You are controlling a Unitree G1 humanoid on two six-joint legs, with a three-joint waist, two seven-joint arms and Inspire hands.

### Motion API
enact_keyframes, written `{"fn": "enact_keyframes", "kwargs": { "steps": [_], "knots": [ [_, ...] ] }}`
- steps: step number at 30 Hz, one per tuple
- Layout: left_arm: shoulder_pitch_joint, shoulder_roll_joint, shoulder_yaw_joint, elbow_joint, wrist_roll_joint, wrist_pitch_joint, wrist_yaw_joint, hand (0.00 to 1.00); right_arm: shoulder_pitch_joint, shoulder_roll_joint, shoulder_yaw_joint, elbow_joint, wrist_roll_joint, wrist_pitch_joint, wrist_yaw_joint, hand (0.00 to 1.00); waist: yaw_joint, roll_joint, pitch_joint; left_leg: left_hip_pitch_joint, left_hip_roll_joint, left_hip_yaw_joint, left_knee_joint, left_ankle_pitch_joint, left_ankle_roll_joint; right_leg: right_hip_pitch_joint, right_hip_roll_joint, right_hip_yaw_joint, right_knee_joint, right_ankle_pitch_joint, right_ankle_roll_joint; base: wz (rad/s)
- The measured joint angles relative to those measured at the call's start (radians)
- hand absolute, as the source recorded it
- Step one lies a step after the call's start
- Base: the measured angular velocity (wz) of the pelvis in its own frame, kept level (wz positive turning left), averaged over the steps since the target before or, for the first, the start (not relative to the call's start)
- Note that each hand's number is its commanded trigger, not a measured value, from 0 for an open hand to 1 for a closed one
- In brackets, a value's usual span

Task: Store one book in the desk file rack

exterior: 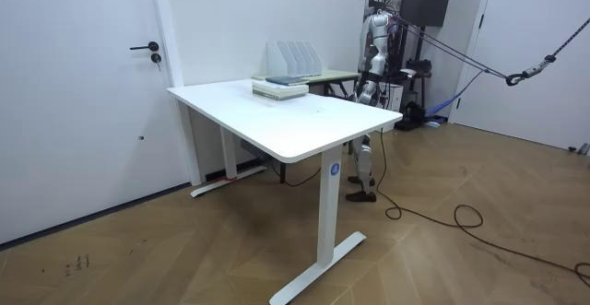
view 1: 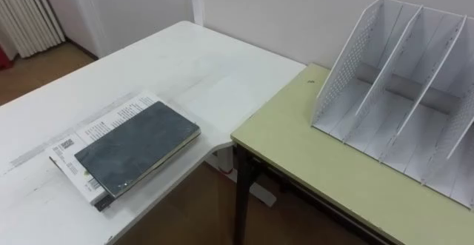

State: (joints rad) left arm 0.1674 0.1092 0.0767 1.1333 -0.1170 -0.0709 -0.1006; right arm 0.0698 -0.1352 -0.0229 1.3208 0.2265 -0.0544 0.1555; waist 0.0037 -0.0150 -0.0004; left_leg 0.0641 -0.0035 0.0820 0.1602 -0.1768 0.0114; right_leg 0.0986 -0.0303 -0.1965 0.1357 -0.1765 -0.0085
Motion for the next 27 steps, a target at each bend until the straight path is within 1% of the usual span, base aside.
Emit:
{"fn": "enact_keyframes", "kwargs": {
  "steps": [15, 25, 27],
  "knots": [
    [0.0, 0.0, 0.0, 0.0, 0.0, 0.0, 0.0, 0.0, 0.0, 0.0, 0.0, -0.001, 0.0, 0.0, -0.001, 0.0, 0.0, 0.001, 0.0006, 0.0, 0.0, 0.0, 0.0, 0.0, 0.0, 0.0, 0.0, 0.0, 0.0, 0.0, 0.0, 0.0],
    [0.0, 0.0, 0.0, 0.0, 0.002, 0.0, 0.001, 0.0, 0.005, 0.0, 0.002, -0.002, 0.006, 0.0, -0.002, 0.0, 0.001, -0.001, -0.0005, 0.0, 0.0, 0.0, 0.0, 0.0, 0.0, 0.0, 0.001, 0.001, 0.0, 0.0, 0.0, 0.0],
    [-0.003, 0.0, -0.001, -0.002, 0.028, 0.0, 0.001, 0.0, 0.005, 0.0, 0.005, -0.004, 0.007, 0.0, -0.002, 0.0, 0.002, -0.001, -0.0002, 0.0, 0.0, 0.0, 0.0, 0.0, 0.0, -0.001, 0.001, 0.003, 0.0, 0.0, 0.0, 0.0]
  ]
}}
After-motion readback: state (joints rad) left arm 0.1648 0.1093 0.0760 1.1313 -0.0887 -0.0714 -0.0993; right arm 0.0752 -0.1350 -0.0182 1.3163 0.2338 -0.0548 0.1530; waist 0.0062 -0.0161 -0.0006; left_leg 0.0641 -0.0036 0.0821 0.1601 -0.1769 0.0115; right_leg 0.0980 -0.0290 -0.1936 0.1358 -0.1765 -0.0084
